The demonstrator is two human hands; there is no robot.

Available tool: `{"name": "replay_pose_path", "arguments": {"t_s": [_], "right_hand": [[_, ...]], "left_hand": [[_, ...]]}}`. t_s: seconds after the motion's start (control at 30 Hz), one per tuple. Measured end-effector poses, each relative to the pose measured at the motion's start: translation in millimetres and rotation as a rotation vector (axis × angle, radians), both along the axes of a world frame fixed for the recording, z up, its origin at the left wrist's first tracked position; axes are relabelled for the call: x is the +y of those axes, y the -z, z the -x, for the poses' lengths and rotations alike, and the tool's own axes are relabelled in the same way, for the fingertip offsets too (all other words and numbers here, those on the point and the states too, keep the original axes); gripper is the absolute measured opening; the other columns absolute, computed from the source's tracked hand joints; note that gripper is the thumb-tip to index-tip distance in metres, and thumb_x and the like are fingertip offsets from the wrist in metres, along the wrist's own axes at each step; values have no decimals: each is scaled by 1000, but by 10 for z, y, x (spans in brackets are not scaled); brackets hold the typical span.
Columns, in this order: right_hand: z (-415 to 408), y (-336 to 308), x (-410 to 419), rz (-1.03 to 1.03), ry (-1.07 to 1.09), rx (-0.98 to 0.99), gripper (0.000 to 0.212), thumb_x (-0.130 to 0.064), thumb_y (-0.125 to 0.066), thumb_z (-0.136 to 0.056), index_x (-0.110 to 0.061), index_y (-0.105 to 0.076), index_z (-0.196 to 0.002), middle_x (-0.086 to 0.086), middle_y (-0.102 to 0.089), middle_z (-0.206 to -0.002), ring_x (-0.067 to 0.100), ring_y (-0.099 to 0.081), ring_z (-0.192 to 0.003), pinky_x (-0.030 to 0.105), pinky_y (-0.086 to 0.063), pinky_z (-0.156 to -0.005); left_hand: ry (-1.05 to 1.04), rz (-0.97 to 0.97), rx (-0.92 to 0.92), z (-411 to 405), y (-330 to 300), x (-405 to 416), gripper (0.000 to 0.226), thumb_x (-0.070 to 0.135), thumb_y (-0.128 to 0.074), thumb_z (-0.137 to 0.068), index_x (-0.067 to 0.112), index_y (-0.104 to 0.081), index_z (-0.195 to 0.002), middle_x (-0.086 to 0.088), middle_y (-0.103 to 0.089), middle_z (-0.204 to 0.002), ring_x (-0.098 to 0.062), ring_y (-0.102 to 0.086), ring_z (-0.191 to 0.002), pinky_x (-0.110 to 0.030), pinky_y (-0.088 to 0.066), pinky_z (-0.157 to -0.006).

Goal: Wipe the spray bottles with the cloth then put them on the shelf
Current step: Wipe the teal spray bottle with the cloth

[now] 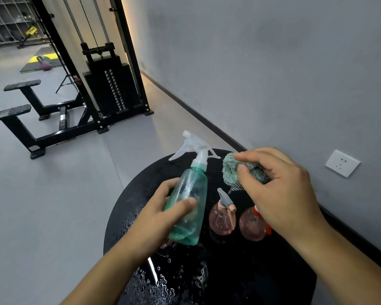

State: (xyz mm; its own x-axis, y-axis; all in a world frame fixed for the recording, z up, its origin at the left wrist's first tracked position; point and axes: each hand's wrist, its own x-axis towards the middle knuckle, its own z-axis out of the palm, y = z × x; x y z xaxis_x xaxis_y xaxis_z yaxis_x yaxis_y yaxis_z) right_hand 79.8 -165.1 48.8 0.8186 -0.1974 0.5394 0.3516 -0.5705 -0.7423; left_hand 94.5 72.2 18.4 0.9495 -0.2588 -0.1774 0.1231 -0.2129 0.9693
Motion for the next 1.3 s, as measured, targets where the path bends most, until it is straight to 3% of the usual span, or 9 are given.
{"name": "replay_pose_path", "arguments": {"t_s": [0.1, 0.37, 0.53, 0.7, 0.87, 1.03, 1.17, 1.23, 1.3], "right_hand": [[10, -17, 11, 42, 1, -42, 23, -3, -74, -91, -19, -81, -106, -12, -70, -106, -2, -66, -103, 1, -44, -86], [-52, 131, 48, 192, 41, 5, 20, -8, -75, -89, -21, -81, -103, -14, -67, -104, 4, -66, -98, 11, -49, -89], [-77, 150, 42, 174, 87, 40, 20, -8, -74, -89, -22, -81, -101, -15, -66, -102, 4, -66, -93, 13, -49, -85], [-63, 155, 48, 187, 18, 108, 21, -9, -73, -87, -25, -81, -98, -17, -66, -101, 2, -65, -93, 12, -48, -83], [-105, 104, -65, 142, 87, 126, 21, -11, -72, -90, -27, -81, -101, -17, -67, -104, -2, -65, -94, 2, -45, -83], [-86, 132, -32, 158, 39, 150, 19, -11, -73, -89, -26, -81, -98, -17, -67, -102, -2, -65, -94, 4, -47, -83], [-139, 117, -132, 118, 132, 106, 21, -10, -72, -91, -27, -80, -100, -16, -66, -102, -5, -64, -88, 1, -46, -79], [-107, 120, -108, 98, 102, 93, 20, -10, -73, -90, -25, -81, -101, -17, -65, -102, -5, -65, -85, 2, -49, -75], [-75, 107, -75, 91, 86, 38, 19, -8, -75, -88, -22, -82, -99, -14, -66, -101, -6, -65, -89, -1, -44, -76]], "left_hand": [[76, -71, -3, 14, 24, -35, 62, 34, -89, -72, 48, -62, -126, 4, -79, -112, -22, -81, -95, -29, -63, -79], [152, -240, -81, 35, -25, -82, 59, 28, -88, -76, 46, -68, -129, 11, -80, -114, -15, -78, -102, -33, -57, -96], [175, -356, -100, 39, -40, -84, 66, 48, -84, -73, 54, -61, -135, 15, -79, -116, -13, -76, -110, -63, -32, -123], [166, -364, -107, 66, -45, -67, 59, 32, -88, -77, 52, -65, -128, 13, -80, -111, -15, -78, -100, -53, -52, -109], [174, -360, -79, 82, -55, -78, 61, 29, -90, -77, 53, -65, -127, 10, -81, -109, -19, -79, -95, -51, -58, -101], [157, -391, -80, 87, -39, -95, 67, 47, -85, -69, 57, -60, -131, 20, -80, -110, -8, -77, -102, -62, -36, -122], [183, -394, -88, 101, -62, -108, 70, 50, -84, -68, 58, -59, -132, 20, -79, -110, -6, -77, -102, -69, -26, -124], [171, -389, -103, 112, -83, -107, 68, 47, -84, -68, 56, -61, -131, 19, -80, -110, -8, -77, -100, -66, -33, -122], [145, -363, -97, 111, -92, -102, 65, 40, -86, -68, 53, -64, -128, 15, -80, -108, -12, -78, -94, -55, -53, -109]]}}
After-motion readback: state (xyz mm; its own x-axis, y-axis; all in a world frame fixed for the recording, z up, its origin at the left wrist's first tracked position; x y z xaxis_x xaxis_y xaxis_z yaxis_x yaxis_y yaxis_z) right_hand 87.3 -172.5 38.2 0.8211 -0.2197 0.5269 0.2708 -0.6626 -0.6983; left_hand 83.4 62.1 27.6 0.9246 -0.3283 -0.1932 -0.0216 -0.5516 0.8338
